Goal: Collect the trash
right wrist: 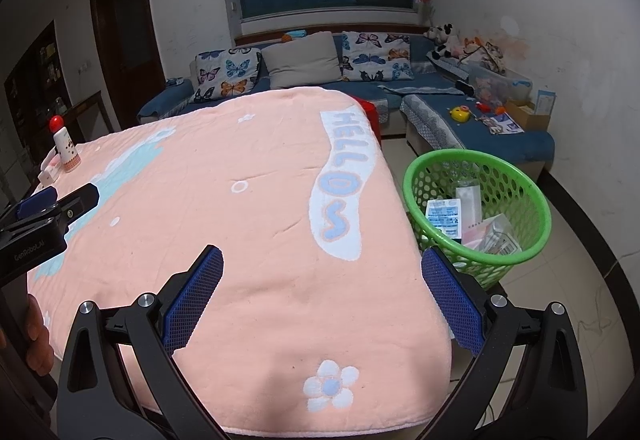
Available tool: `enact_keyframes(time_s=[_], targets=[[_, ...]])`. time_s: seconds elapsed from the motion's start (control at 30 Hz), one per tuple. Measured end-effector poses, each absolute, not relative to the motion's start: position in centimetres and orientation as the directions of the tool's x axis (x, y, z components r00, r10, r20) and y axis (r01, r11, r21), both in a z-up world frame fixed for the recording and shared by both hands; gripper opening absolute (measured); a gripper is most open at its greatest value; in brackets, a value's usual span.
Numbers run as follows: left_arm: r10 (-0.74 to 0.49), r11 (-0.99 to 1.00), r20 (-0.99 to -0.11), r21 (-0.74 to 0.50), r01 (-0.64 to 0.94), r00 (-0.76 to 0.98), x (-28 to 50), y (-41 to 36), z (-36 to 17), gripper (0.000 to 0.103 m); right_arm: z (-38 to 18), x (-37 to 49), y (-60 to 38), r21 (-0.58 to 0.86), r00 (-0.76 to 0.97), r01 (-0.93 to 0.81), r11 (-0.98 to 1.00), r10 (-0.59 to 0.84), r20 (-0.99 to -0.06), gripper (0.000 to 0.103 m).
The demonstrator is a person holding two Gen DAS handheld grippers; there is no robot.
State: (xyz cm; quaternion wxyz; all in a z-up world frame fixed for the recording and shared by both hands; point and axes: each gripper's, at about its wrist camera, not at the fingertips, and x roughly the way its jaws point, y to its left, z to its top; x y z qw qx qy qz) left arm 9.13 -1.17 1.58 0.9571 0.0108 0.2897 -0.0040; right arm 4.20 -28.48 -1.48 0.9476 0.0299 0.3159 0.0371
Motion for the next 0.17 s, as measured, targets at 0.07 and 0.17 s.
enact_keyframes(time_s=[0.07, 0.17], targets=[[0.001, 1.0, -0.555, 0.019, 0.012, 0.832, 9.11, -1.16, 1.51, 0.096, -1.5, 4.29, -28.42, 0.079, 0.796, -0.053, 0.995, 0.09, -0.598, 0.098], [0.0, 1.0, -0.558, 0.013, 0.009, 0.83, 9.23, -0.93, 1.41, 0.096, -1.55, 4.29, -28.41, 0.08, 0.794, -0.055, 0.995, 0.093, -0.6, 0.098]])
